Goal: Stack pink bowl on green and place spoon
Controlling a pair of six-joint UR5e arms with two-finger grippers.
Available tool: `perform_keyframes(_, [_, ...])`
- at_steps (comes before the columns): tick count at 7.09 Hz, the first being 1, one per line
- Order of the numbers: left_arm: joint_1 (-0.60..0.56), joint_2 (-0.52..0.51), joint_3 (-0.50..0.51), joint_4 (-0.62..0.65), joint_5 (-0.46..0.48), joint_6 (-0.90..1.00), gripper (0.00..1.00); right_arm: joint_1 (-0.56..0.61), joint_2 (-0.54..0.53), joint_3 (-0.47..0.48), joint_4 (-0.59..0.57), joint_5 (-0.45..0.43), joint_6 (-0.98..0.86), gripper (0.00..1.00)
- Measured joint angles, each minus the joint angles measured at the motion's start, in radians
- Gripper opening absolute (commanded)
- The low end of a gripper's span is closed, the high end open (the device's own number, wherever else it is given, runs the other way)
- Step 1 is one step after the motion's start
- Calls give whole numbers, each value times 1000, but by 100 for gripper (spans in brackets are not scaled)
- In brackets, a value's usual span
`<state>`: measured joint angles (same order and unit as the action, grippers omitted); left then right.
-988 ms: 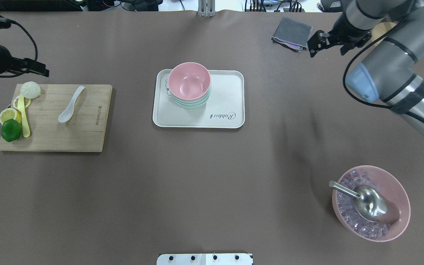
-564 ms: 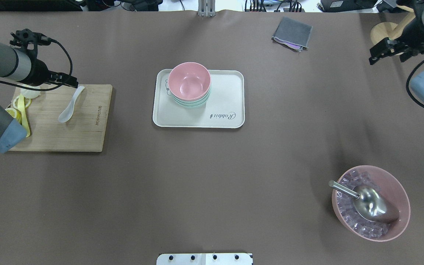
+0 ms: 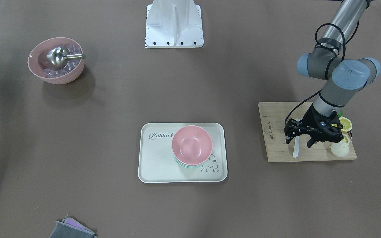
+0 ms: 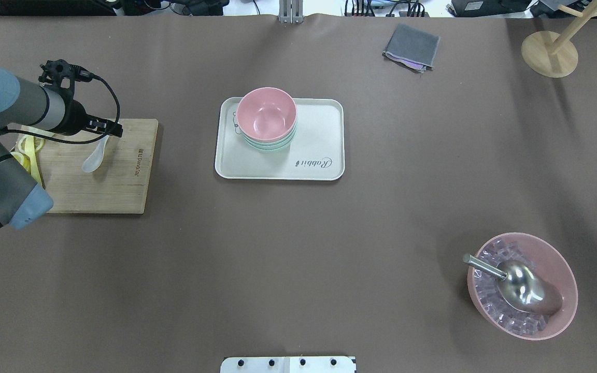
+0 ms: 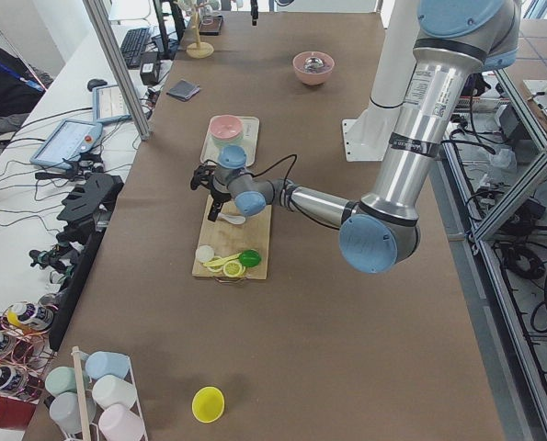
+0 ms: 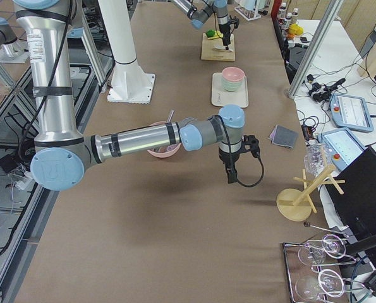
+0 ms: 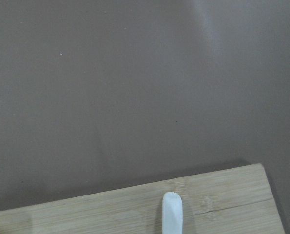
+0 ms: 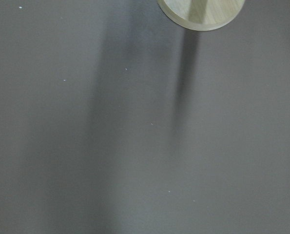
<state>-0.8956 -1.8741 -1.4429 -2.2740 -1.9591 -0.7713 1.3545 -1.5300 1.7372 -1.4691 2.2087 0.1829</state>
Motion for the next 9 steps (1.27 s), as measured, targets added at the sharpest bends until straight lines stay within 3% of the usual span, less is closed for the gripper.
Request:
perform_keyframes(1, [3,1,0,0,2,1,37,18,-18,1,0,0,-28,100])
perform_keyframes(8, [6,8,10,1,3,-4,37,27,-28,-2,0,-10,-39,100])
perform_keyframes(9, [6,7,13,0,3,-5,32,27,-28,-3,0,-11,-39,100])
